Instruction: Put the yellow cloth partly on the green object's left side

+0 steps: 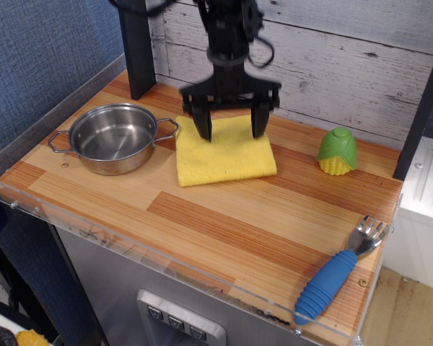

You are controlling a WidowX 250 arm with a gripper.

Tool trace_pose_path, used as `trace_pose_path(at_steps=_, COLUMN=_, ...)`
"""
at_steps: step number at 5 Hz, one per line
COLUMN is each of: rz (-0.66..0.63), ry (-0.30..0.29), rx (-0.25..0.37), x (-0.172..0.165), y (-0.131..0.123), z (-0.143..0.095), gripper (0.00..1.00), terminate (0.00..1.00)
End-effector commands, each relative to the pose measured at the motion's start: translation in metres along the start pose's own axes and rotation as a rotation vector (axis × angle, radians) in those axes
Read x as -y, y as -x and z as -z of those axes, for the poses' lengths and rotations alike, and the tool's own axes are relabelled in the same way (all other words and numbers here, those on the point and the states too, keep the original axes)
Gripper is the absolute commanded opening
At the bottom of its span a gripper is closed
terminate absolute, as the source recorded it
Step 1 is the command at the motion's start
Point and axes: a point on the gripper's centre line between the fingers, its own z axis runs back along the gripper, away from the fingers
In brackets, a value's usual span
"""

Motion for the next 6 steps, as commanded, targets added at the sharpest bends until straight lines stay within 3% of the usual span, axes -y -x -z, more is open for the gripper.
trace_pose_path(at_steps=1, rz=-0.024, ry=0.061, rx=0.139, x=0.005, y=-0.016, z=-0.084, gripper=1.0, terminate=0.0)
trace_pose_path(at_steps=4, rz=-0.077, ry=0.127, rx=0.232, x=-0.008, y=-0.003, z=-0.172, gripper=1.0, terminate=0.0)
trace_pose_path(at_steps=5, rz=-0.076, ry=0.144, rx=0.255, x=-0.011, y=0.006, z=-0.191, gripper=1.0, terminate=0.0)
trace_pose_path(at_steps=6, rz=-0.076, ry=0.144, rx=0.255, x=-0.011, y=0.006, z=-0.191, gripper=1.0, terminate=0.0)
